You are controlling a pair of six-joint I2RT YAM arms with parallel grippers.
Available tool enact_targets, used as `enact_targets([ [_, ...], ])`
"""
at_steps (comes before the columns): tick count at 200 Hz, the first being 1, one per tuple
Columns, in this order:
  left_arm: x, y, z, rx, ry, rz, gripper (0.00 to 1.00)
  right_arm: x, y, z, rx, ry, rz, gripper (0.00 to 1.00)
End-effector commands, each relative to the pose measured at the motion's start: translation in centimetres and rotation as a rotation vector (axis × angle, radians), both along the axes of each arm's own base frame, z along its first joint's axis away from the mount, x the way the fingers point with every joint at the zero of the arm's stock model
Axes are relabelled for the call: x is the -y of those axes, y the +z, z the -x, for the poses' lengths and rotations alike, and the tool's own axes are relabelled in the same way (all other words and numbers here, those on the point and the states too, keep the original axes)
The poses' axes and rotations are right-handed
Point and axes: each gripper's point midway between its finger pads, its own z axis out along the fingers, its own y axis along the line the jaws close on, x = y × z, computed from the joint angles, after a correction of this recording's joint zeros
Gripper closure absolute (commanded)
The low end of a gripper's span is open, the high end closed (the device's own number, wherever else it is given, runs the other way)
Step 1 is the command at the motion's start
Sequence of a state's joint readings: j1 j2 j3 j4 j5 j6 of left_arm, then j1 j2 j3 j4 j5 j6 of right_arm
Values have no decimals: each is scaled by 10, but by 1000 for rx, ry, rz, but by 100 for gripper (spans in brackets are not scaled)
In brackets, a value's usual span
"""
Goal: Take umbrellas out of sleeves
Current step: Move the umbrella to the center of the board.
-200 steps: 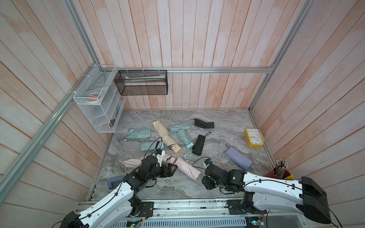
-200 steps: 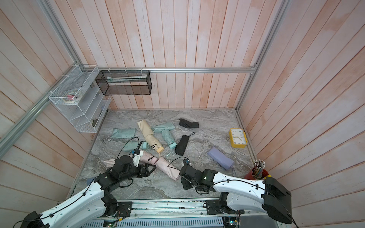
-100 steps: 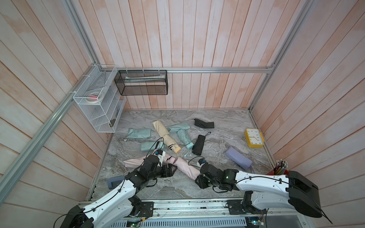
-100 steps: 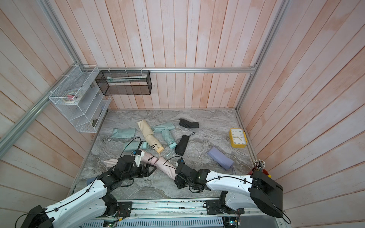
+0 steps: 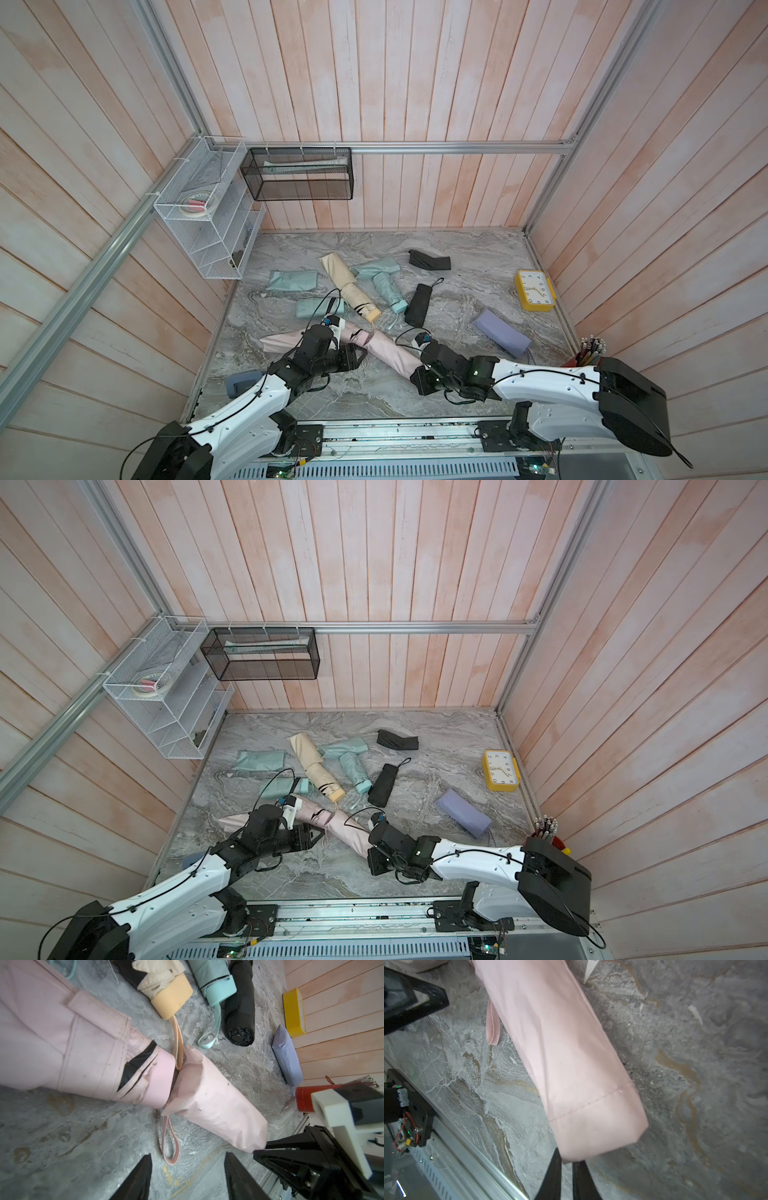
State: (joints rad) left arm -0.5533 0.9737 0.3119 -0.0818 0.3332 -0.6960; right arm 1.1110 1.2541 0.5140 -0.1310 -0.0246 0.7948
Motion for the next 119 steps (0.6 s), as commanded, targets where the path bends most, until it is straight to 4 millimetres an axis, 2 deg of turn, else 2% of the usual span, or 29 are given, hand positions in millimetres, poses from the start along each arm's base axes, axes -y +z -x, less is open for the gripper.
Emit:
enact_targets([
  [1, 7, 2, -2, 16, -37, 25, 44, 9, -1, -3, 2, -24, 1, 100],
  [56, 8, 4, -2, 29, -62, 8, 44, 44, 6, -7, 34, -116, -27, 100],
  [92, 9, -2, 1, 21, -89, -29, 52, 49, 9, -5, 33, -125, -67, 100],
  [107, 8, -6, 2, 28, -94, -87, 51, 50, 9, -5, 35, -118, -60, 82],
  [119, 14, -4, 4, 53, -132, -108, 49, 52, 11, -7, 45, -119, -44, 75],
])
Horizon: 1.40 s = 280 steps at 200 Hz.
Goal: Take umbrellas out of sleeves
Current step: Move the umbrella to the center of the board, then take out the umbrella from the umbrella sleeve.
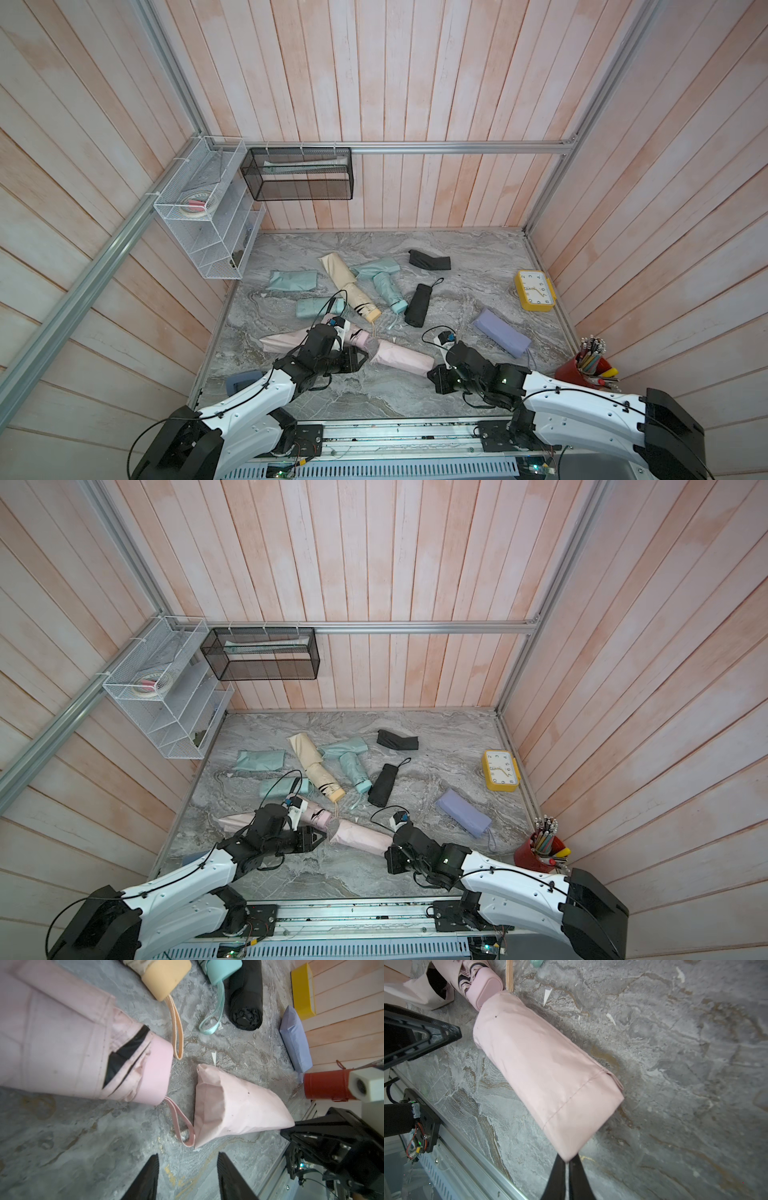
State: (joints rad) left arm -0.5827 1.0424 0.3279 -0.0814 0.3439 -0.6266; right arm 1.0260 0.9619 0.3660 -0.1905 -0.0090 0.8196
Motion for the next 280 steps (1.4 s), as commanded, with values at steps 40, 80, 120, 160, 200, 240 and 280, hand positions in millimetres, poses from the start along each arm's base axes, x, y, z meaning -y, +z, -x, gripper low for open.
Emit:
enact_targets([
  [40, 36, 39, 2, 271, -230, -104, 43, 19, 15, -11, 72, -48, 55, 74],
  [80, 79, 90, 11, 497, -495, -29, 43, 29, 23, -16, 106, -68, 50, 73],
  [120, 92, 100, 20, 781, -917, -397, 61, 32, 22, -17, 118, -57, 58, 73],
  [160, 43, 34, 17, 491, -1096, -754, 48, 30, 28, -16, 132, -43, 28, 72],
  [200, 31, 15, 21, 464, -1043, -732, 42, 28, 26, -16, 131, -28, 32, 72],
  [240, 33, 15, 10, 505, -973, -671, 37, 28, 24, -15, 125, -29, 28, 72],
  [280, 36, -5, 4, 460, -984, -647, 37, 29, 23, -14, 115, -43, 14, 72],
])
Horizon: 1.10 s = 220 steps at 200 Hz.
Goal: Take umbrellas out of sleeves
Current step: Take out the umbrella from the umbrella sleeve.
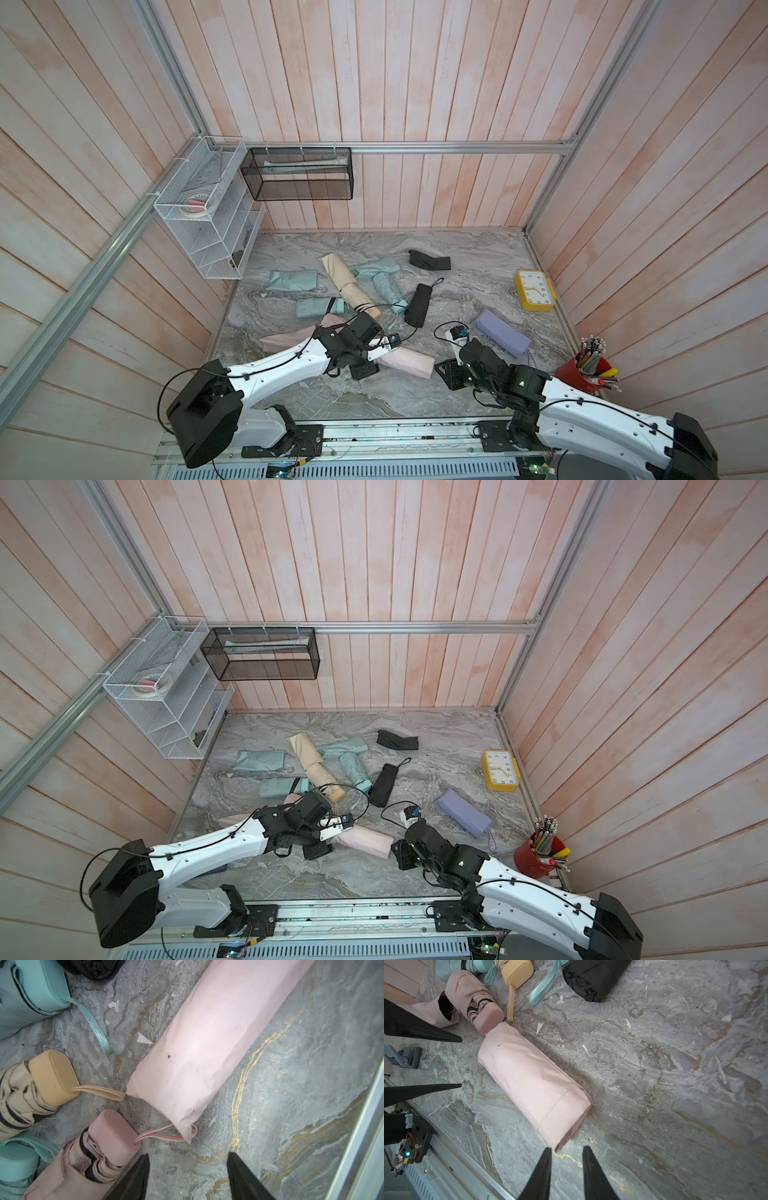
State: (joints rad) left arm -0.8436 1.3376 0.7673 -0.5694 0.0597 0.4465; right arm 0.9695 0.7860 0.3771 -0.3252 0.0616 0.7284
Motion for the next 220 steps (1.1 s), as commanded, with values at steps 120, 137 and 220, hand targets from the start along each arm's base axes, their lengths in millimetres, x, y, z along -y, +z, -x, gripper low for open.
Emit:
enact_targets([
  [120, 14, -32, -20, -28, -15, 21, 47, 4, -4, 3, -15, -13, -13, 72],
  [137, 15, -35, -17, -40, -36, 17, 63, 4, -4, 3, -16, -13, -13, 72],
  [220, 5, -22, -21, -19, -14, -24, 100, 2, -13, 8, -42, 14, 0, 72],
])
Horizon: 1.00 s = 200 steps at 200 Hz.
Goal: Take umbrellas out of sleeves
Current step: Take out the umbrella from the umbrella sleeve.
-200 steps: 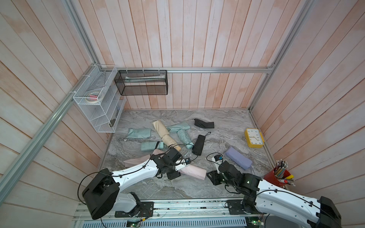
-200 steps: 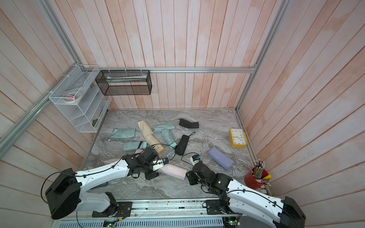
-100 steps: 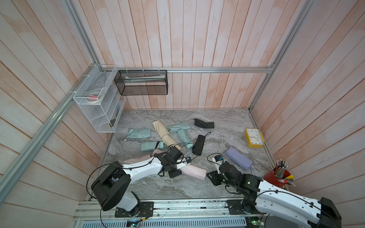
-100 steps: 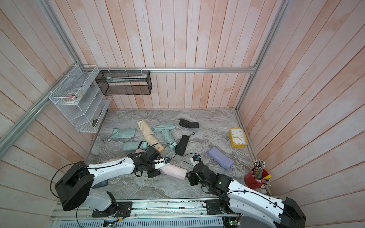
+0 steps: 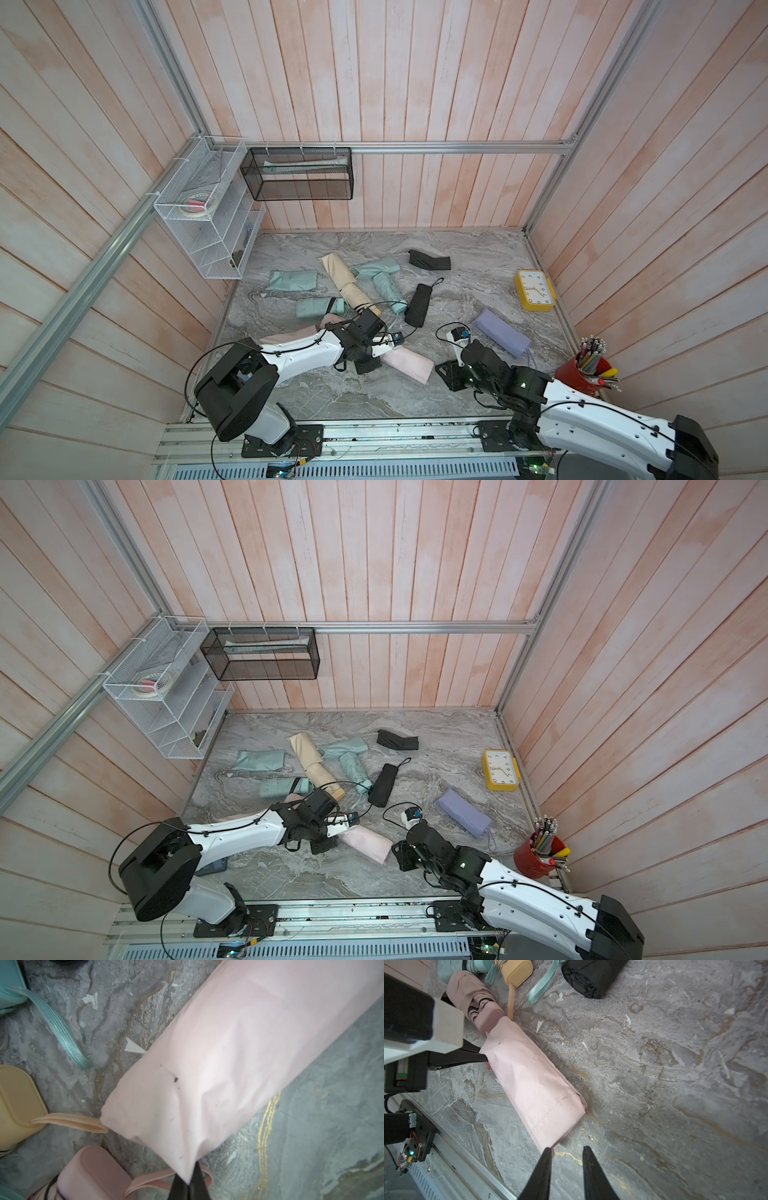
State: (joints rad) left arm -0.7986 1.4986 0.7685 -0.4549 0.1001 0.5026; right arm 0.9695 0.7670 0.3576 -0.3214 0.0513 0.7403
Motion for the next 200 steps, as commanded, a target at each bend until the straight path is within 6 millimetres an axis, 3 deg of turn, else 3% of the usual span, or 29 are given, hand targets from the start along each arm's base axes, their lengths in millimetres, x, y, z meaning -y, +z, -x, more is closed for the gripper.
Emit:
enact_targets([
  [1, -2, 12, -5, 19, 9, -5, 100, 0, -10, 5, -33, 18, 11, 72],
  [60, -2, 16, -4, 12, 12, 5, 100, -24, -31, 29, -127, 131, -13, 73],
  [200, -1, 15, -3, 3, 17, 8, 100, -33, -39, 32, -152, 136, -68, 73],
])
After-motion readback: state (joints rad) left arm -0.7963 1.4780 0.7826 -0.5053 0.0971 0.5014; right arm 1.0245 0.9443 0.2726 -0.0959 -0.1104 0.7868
